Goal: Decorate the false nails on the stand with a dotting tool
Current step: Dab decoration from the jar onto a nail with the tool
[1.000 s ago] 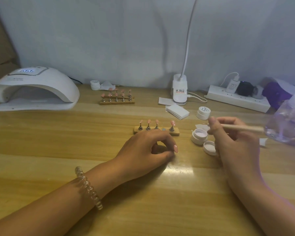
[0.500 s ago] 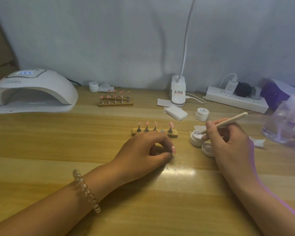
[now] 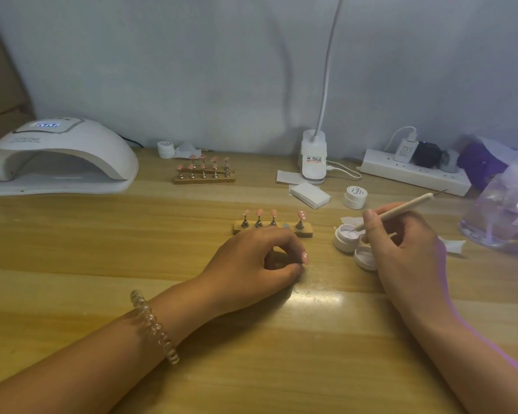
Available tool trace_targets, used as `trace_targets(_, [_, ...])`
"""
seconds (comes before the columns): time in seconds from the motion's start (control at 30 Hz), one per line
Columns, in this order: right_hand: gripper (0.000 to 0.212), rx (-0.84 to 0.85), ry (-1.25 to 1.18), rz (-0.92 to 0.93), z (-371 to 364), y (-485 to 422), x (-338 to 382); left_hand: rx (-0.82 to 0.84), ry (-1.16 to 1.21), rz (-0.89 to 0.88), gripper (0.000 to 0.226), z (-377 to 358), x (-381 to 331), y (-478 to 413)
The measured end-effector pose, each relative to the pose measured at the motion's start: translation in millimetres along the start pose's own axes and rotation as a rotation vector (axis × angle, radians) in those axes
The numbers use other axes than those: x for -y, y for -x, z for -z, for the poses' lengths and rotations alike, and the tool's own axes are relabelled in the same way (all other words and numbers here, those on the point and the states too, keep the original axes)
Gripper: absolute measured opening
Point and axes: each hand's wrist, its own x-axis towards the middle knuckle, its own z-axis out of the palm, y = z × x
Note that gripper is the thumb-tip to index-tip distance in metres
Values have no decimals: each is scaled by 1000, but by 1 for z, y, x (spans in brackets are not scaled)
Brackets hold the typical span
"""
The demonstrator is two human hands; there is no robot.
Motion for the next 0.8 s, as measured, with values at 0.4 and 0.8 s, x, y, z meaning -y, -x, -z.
trace_targets(0.4, [17, 3, -510, -16, 4, 22, 39, -6, 4, -26, 11, 0, -2, 0])
trace_targets(0.8, [25, 229, -489, -339, -13, 36, 42, -11, 12, -51, 13, -2, 0, 0])
